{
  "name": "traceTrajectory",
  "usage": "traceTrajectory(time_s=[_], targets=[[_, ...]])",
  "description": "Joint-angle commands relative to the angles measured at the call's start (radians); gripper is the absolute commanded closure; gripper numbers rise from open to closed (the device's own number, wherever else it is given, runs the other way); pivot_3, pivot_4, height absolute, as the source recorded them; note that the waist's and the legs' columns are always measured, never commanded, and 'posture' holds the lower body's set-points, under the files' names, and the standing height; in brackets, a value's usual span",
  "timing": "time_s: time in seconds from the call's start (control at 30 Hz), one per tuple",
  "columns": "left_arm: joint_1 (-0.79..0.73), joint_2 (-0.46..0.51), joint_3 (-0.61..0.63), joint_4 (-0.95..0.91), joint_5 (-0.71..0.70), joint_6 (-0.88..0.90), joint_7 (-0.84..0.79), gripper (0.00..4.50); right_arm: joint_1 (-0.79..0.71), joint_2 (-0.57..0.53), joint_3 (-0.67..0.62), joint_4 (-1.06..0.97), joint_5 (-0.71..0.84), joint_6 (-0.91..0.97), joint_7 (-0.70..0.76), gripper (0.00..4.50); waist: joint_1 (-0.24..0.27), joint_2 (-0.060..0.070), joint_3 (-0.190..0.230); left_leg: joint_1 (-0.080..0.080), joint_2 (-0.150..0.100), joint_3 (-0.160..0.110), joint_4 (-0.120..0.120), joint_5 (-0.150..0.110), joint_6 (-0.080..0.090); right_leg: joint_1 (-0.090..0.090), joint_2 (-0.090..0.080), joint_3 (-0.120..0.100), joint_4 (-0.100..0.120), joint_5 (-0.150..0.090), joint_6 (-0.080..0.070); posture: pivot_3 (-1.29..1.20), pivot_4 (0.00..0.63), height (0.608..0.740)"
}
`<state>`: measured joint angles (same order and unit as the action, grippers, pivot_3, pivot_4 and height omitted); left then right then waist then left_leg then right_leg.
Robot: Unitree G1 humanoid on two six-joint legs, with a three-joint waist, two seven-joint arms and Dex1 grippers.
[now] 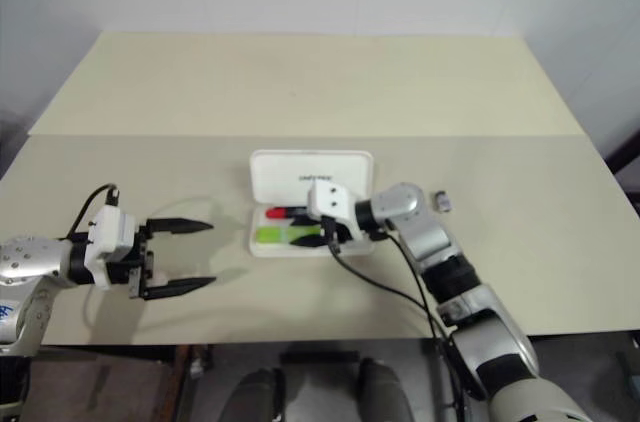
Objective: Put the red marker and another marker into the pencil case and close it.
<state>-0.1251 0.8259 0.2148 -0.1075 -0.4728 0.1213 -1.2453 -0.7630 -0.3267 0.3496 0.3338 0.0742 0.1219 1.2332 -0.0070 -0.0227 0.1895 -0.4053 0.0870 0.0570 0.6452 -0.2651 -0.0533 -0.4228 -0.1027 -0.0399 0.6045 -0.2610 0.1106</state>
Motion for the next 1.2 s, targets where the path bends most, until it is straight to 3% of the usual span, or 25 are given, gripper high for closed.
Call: traceTrajectory(time_s=[0.03,0.27,0.6,0.93,1.2], targets=[[-0.011,0.007,0.004,-0.01,-0.01,-0.007,-0.005,0.0,0.017,0.007,0.001,-0.021,0.009,-0.002,-0.003,3.4,0.0,0.0,0.0,0.0,0.0,0.0,0.0,0.0,0.0,0.0,0.0,0.0,0.0,0.0,0.0,0.0,0.15,0.74],[-0.006,0.007,0.008,-0.014,-0.01,-0.005,-0.002,0.0,0.016,0.006,0.006,0.003,-0.011,-0.001,-0.012,3.4,0.0,0.0,0.0,0.0,0.001,0.003,0.0,0.0,0.0,-0.002,0.0,0.001,0.002,0.0,0.0,0.0,0.15,0.74],[-0.015,0.003,0.001,-0.009,-0.009,-0.007,0.0,0.0,-0.01,0.023,-0.015,-0.002,0.0,-0.035,-0.044,0.01,0.0,0.0,0.0,0.0,0.002,0.006,0.0,-0.001,0.0,-0.004,0.0,0.001,0.002,0.0,0.0,0.0,0.15,0.74],[-0.034,-0.008,-0.019,0.006,-0.004,-0.016,-0.002,0.0,-0.016,0.014,-0.046,-0.038,0.052,0.002,-0.018,0.01,0.0,0.0,0.0,0.0,0.002,0.009,0.0,-0.002,0.0,-0.005,0.0,0.001,0.002,0.0,0.0,0.0,0.15,0.74],[-0.052,-0.017,-0.04,0.016,0.001,-0.022,-0.005,0.0,0.013,0.016,-0.126,-0.075,0.182,0.022,0.011,0.01,0.002,0.0,0.0,0.0,0.002,0.009,0.001,-0.002,0.0,-0.005,0.0,0.001,0.002,0.0,0.0,0.0,0.15,0.74]])
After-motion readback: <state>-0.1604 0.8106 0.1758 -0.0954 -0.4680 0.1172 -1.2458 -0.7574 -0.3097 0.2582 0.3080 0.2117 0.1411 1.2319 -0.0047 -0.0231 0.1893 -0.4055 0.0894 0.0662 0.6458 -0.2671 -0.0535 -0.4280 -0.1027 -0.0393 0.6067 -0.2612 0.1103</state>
